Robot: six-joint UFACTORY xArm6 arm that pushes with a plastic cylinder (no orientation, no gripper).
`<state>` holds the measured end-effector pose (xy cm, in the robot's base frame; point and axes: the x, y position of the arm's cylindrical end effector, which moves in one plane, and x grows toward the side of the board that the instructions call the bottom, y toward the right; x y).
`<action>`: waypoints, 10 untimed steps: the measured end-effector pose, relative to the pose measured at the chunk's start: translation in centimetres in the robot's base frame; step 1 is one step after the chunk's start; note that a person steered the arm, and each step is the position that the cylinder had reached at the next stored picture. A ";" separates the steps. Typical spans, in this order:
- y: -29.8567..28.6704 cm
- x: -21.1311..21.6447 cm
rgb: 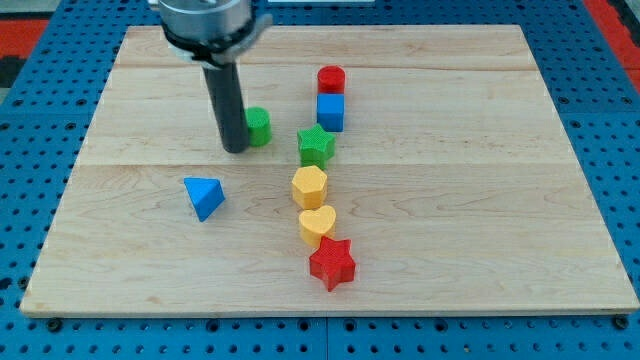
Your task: Push the green circle to the top of the red circle
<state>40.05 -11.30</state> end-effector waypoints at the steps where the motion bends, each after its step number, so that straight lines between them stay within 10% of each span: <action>1: 0.6 -0.7; 5: 6.2 -10.0; 10: 0.1 -8.9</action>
<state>31.17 -11.16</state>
